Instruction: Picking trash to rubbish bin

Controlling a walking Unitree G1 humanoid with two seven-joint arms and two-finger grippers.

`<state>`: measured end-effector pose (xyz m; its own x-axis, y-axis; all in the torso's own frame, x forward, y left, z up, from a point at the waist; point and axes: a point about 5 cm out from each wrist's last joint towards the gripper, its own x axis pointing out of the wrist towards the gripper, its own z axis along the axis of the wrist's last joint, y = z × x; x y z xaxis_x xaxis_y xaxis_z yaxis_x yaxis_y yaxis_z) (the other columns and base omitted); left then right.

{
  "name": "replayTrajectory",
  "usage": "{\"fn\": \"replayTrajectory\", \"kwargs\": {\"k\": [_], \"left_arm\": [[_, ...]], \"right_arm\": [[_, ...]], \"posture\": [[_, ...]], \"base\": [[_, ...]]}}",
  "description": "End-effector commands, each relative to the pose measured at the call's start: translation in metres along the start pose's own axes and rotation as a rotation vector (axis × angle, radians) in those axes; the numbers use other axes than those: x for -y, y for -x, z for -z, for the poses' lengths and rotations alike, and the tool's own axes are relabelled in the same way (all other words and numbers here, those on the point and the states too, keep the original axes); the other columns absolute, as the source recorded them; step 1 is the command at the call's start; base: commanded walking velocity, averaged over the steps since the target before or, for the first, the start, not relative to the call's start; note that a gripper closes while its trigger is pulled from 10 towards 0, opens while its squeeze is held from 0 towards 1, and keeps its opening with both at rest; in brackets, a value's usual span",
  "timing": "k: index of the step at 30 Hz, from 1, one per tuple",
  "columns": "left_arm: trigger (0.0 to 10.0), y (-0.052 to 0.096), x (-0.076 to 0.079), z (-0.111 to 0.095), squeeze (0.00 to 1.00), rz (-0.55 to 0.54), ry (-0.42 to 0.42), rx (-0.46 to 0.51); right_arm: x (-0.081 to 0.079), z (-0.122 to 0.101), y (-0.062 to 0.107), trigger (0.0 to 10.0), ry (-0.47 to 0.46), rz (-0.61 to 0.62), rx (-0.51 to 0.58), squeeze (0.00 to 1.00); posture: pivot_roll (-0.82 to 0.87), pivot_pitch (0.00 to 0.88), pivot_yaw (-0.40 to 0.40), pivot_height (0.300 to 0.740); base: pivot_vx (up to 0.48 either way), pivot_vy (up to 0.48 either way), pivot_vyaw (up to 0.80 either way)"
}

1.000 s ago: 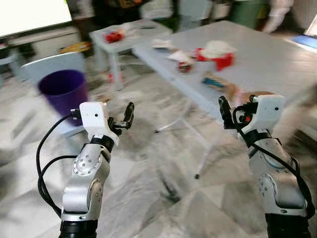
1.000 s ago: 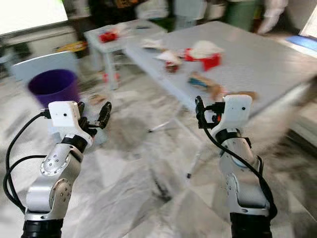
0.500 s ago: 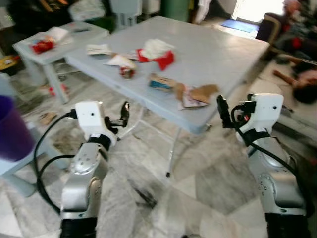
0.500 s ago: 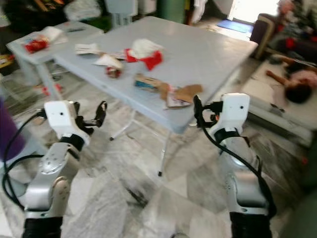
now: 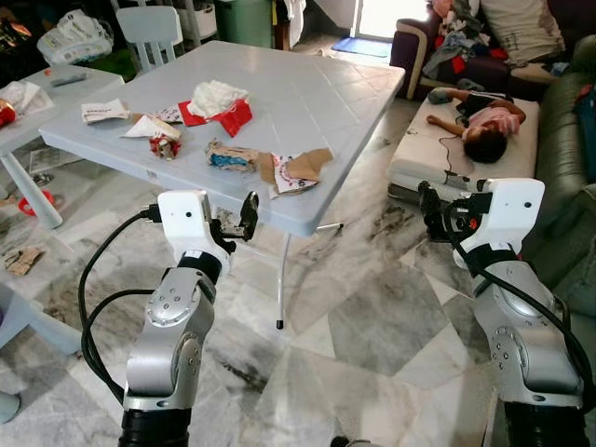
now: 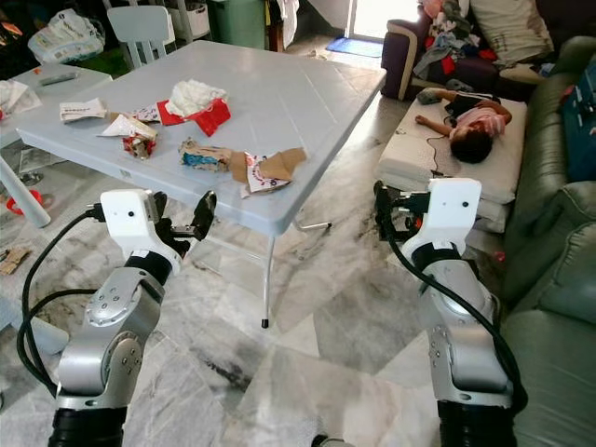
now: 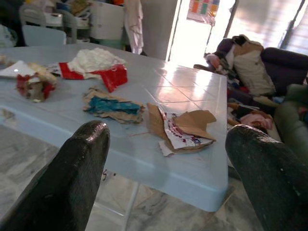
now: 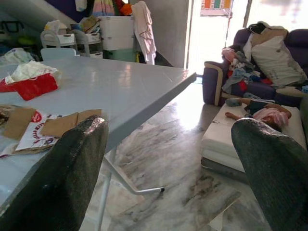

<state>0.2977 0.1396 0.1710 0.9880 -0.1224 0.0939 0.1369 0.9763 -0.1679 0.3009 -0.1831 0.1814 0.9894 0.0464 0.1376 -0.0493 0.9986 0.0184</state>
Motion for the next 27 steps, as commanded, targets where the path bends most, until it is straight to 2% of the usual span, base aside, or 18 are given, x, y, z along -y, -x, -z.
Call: {"fn": "replayTrajectory", "kwargs": {"k": [1, 7, 20, 27], "left_arm": [[10.0, -0.0021, -0.0059, -0.0019, 0.0, -0.026, -0.004, -0.003], [10.0, -0.0024, -0.0091, -0.0022, 0.0, -0.041, 0.007, -0.005], [10.0, -0.001, -0.0114, -0.0009, 0.0, -0.05, 0.016, -0.012], [10.0, -0.0005, -0.0068, -0.0007, 0.0, -0.032, 0.031, -0.005]], "right_arm": [[-0.0016, -0.0033, -0.0014, 10.0, -0.009, -0.008, 0.013, 0.0], [-0.0017, -0.003, -0.0012, 10.0, -0.008, -0.011, 0.012, 0.0], [-0.0016, -0.0028, -0.0009, 10.0, -0.009, -0.012, 0.012, 0.0], [-0.0019, -0.0026, -0.0006, 10.0, -0.007, -0.013, 0.01, 0.0]], "posture": [[-0.02, 0.065, -0.007, 0.74], [-0.02, 0.062, -0.006, 0.74], [-0.02, 0.068, -0.006, 0.74], [-0.02, 0.072, -0.007, 0.74]], "base": [[0.0, 0.0, 0.0], [0.0, 0.0, 0.0], [0.0, 0.419, 0.0], [0.0, 0.0, 0.0]]}}
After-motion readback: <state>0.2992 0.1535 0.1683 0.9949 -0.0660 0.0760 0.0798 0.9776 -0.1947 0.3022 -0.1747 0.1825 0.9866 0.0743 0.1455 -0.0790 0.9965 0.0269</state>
